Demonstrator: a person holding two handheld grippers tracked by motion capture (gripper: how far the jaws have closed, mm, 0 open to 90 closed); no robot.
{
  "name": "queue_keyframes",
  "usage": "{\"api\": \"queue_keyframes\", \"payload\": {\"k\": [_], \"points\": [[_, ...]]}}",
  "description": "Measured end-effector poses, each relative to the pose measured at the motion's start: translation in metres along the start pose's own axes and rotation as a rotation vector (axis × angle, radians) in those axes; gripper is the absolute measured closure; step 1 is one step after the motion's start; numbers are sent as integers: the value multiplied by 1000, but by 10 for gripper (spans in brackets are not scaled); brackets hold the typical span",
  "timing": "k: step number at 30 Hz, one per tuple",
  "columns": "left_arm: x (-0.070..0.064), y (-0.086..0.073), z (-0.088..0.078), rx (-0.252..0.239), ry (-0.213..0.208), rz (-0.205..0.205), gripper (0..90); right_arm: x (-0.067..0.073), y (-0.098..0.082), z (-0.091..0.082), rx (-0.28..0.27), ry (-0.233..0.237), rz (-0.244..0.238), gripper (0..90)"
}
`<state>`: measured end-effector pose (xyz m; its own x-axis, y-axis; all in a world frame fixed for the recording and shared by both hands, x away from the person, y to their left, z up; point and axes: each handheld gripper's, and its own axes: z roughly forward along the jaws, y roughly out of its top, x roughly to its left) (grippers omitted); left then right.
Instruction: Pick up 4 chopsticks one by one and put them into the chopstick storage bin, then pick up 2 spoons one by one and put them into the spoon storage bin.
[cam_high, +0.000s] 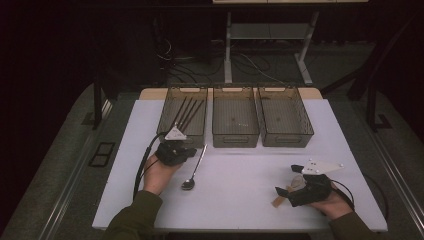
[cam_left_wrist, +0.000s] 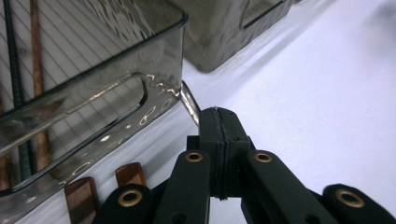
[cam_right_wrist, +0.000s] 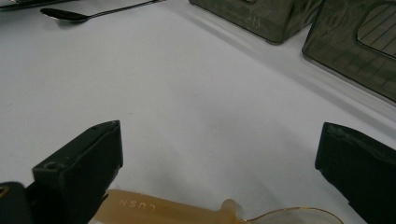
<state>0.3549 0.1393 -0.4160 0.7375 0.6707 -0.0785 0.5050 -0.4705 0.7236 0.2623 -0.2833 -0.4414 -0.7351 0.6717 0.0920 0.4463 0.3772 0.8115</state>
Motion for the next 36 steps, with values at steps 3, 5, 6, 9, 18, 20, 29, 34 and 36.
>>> {"api": "queue_keyframes", "payload": {"k": [3, 5, 6, 9, 18, 20, 29, 34, 36], "points": [[2, 0, 7, 9, -7, -4, 893, 1, 0, 0, 7, 0, 2, 11], [1, -1, 11, 28, -3, 0, 893, 1, 0, 0, 6, 0, -1, 11], [0, -1, 13, 34, 4, -3, 893, 2, 0, 0, 3, 2, -1, 11], [0, -2, 18, 48, 4, 2, 893, 2, -1, -1, 1, 0, -8, 11], [2, -2, 30, 84, 19, 7, 893, 2, 0, -1, 0, -1, -8, 11], [2, -3, 32, 81, 14, 10, 893, 2, 0, -1, 1, -3, -7, 11], [-1, -2, 38, 96, 0, 16, 893, 2, 0, -2, -3, 1, -5, 11], [-3, -1, 39, 94, -19, 12, 893, 3, 0, -2, -2, 1, -8, 11], [-3, -1, 40, 94, -18, 15, 894, 3, 0, -1, 0, -2, -8, 11]]}}
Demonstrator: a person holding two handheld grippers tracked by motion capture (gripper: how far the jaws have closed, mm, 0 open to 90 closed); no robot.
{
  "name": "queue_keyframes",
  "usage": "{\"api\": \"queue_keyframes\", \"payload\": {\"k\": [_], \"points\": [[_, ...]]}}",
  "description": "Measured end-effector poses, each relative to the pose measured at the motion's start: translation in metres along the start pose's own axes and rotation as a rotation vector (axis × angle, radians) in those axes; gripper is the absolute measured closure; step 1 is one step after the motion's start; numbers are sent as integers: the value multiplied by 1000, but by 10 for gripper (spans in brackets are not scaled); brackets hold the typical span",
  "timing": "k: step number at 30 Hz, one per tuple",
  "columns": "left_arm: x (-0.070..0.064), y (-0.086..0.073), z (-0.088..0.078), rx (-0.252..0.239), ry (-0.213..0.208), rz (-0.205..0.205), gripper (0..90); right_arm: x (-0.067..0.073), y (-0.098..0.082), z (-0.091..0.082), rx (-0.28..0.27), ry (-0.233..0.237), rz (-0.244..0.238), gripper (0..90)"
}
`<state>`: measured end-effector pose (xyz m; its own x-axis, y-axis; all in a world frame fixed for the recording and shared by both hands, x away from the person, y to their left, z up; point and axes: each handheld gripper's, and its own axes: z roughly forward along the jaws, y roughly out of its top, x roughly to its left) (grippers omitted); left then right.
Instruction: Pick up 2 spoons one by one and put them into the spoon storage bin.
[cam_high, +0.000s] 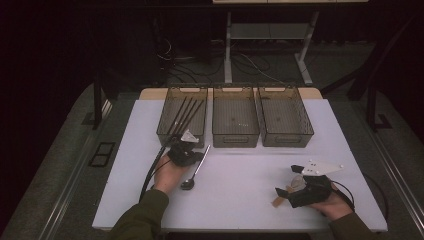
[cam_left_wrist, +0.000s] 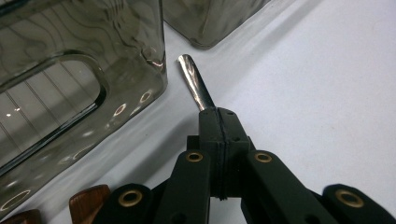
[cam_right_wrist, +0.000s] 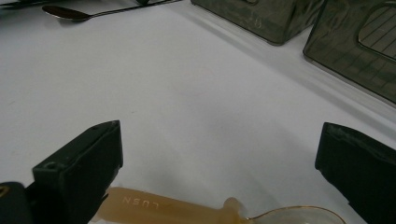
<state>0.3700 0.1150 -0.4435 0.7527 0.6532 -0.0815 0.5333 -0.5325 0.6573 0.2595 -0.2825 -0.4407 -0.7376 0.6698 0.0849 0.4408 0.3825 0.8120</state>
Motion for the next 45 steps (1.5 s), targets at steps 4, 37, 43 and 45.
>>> {"api": "queue_keyframes", "payload": {"k": [4, 37, 43, 45], "points": [[-1, 1, 1, -3, -32, -6, 894, 0, 0, 0, 2, 2, 1, 11], [-31, 12, 12, 36, -130, 100, 894, -1, 0, 0, 0, 0, 3, 11], [-35, 12, 13, 46, -196, 123, 895, -1, 0, 0, 1, 0, 2, 11], [-36, 12, 14, 52, -225, 132, 895, -1, 0, 0, -1, 0, 2, 11]]}}
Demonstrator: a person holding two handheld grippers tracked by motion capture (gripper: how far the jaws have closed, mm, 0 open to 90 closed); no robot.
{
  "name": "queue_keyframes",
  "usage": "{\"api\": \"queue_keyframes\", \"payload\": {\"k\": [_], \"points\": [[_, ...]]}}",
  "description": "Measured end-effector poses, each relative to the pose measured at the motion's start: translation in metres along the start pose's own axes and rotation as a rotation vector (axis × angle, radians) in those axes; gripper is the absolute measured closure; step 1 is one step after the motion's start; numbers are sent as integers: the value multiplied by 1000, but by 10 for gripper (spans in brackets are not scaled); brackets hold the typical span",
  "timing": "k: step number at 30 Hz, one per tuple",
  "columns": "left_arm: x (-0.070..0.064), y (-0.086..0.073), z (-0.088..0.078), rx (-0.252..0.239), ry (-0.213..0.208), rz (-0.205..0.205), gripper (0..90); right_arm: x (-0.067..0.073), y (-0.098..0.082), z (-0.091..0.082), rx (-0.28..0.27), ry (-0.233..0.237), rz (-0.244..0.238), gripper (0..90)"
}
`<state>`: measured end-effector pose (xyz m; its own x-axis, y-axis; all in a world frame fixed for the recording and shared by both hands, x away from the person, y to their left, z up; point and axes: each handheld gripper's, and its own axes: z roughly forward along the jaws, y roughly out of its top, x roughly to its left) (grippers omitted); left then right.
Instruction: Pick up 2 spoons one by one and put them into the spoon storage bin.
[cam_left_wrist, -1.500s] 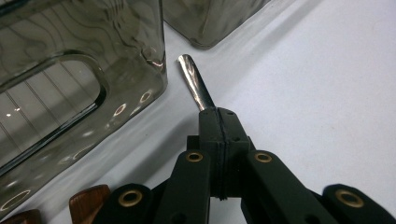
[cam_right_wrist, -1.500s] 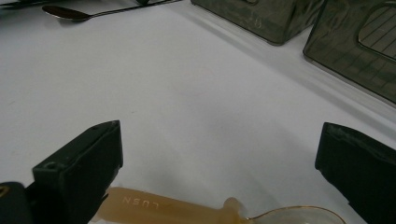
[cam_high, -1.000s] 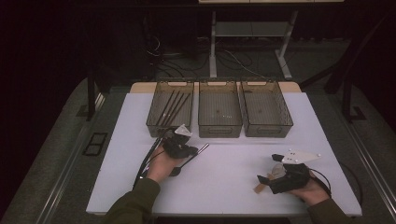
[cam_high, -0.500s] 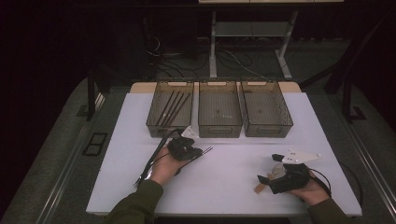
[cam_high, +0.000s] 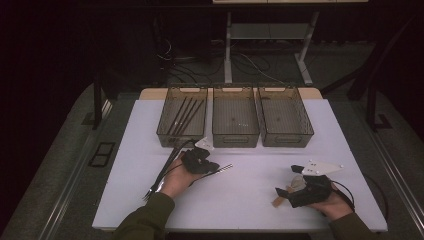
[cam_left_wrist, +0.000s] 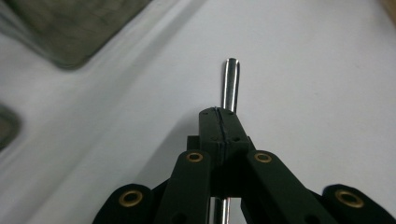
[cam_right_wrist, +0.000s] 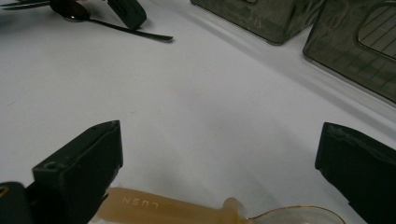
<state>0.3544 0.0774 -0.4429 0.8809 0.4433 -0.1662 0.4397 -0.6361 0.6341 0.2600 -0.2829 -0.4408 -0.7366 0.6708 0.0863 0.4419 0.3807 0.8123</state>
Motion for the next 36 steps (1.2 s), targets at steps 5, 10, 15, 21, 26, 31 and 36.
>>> {"api": "queue_keyframes", "payload": {"k": [5, 10, 15, 21, 26, 31, 36], "points": [[-4, 1, 1, 4, -87, 36, 895, 0, 0, 0, 0, 1, 0, 11], [-13, 2, 3, 27, -60, 80, 895, 0, 0, -1, -1, 1, 4, 11], [-11, 2, -6, -8, -40, 69, 895, 0, 0, -1, -4, 1, 1, 11], [-10, -6, -34, -63, 26, 27, 862, 0, 0, -1, -2, 1, 3, 11], [-11, -21, -56, -95, 65, -12, 773, 0, 0, -1, -2, 1, 0, 11], [-12, -39, -69, -94, 105, -44, 663, 0, 0, -1, 0, 3, 3, 11], [-10, -56, -78, -82, 144, -83, 554, 0, 0, -1, -1, 1, 4, 11]]}}
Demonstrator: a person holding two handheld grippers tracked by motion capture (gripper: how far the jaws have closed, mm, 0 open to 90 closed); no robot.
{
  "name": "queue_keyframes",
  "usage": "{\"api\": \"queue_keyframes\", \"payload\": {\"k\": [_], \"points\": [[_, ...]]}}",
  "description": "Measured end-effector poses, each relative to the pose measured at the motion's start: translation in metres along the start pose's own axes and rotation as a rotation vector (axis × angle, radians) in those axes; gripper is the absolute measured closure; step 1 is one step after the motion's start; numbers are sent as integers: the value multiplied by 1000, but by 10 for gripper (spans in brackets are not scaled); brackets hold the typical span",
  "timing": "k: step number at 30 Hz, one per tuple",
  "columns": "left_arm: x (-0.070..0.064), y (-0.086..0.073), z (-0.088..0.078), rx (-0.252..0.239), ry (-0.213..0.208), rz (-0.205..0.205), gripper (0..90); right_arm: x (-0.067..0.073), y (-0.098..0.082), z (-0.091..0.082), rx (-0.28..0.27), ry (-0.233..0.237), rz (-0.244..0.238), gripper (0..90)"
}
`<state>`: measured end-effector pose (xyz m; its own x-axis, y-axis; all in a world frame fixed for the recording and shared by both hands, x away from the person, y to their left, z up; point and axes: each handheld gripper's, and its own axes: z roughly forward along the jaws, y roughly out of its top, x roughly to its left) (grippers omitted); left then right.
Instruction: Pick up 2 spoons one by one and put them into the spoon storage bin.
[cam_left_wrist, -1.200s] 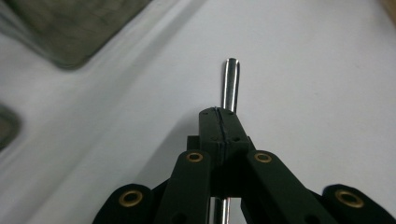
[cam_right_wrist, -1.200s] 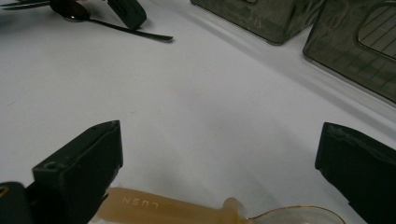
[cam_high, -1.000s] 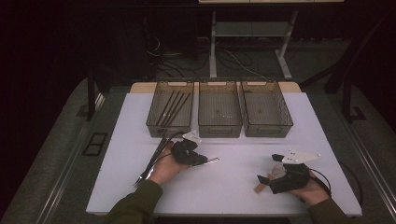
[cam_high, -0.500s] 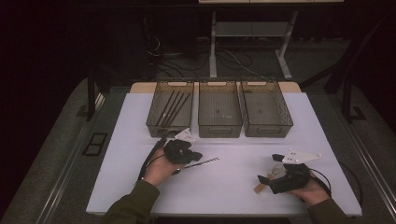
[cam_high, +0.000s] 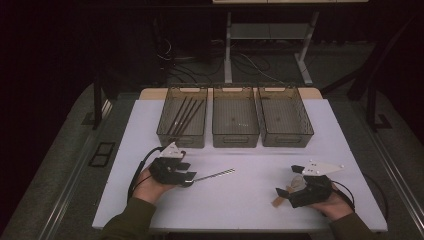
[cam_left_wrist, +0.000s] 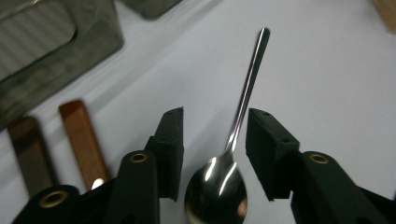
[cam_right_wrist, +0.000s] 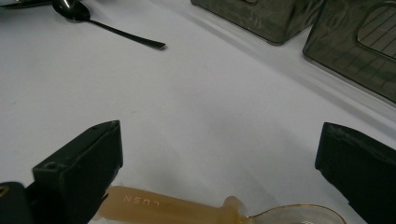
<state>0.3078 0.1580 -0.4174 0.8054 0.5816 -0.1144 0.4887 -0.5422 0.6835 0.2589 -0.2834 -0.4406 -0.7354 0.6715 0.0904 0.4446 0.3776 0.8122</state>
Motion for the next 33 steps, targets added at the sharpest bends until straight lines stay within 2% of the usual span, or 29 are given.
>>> {"api": "queue_keyframes", "payload": {"k": [6, 8, 24, 33], "points": [[2, -18, -7, 18, 12, -32, 495, 1, 0, 0, -3, -3, -5, 11], [4, -20, -5, 35, 16, -26, 487, 1, 0, 0, 0, -5, -4, 11], [4, -22, 6, 77, 6, -20, 480, 1, 0, 0, 0, -4, -5, 11], [0, -22, 8, 84, 2, 8, 476, 1, 0, 0, -1, -4, -4, 11]]}}
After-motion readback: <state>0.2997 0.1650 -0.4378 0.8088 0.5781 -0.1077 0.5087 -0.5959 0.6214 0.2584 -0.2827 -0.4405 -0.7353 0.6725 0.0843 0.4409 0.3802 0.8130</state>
